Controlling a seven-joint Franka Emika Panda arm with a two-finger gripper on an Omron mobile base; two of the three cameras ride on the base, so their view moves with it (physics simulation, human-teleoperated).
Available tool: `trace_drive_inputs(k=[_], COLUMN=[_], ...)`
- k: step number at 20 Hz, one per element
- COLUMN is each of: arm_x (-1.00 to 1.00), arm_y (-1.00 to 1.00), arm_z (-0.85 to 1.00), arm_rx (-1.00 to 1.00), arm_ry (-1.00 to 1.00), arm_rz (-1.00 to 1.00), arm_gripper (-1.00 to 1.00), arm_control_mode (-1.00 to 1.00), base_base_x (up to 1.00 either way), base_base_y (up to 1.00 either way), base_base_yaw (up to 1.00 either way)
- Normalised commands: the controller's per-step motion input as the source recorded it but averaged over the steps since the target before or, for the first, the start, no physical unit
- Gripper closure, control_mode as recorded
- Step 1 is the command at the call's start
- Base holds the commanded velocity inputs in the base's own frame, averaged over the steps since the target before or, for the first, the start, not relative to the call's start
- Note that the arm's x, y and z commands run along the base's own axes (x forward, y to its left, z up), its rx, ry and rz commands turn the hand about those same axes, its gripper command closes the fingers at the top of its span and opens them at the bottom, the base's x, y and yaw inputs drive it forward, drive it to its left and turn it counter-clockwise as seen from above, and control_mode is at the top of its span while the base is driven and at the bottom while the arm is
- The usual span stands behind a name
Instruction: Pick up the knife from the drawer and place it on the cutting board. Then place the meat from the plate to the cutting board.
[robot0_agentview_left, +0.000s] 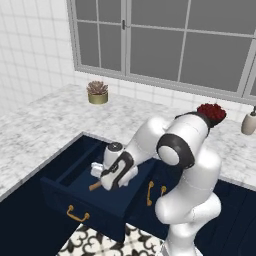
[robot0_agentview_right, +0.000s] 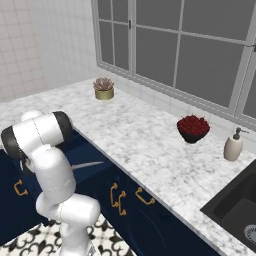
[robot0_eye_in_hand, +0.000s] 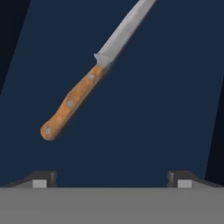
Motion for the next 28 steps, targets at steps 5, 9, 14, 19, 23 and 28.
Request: trace_drive_inputs(k=[5, 9, 14, 19, 23, 28], arm_x=[0.52, 0.44, 0.32, 0.26, 0.19, 0.07], arm_y=[0.15, 0.31, 0.46, 0.27, 0.12, 0.12], arm_z=[-0.03, -0.19, -0.48, -0.54, -0.68, -0.72], arm_rx=[0.00, -0.02, -0.07, -0.04, -0.02, 0.00], arm_ry=[0.03, 0.04, 0.03, 0.02, 0.02, 0.06], arm_rz=[-0.01, -0.01, -0.02, -0.01, 0.00, 0.00], arm_gripper=[-1.00, -1.00, -1.00, -1.00, -1.00, 1.00], arm_control_mode=[-1.00, -1.00, -1.00, -1.00, -1.00, -1.00], base_base_x=[0.00, 0.00, 0.00, 0.00, 0.00, 0.00], base_base_y=[0.00, 0.00, 0.00, 0.00, 0.00, 0.00], base_base_yaw=[0.00, 0.00, 0.00, 0.00, 0.00, 0.00])
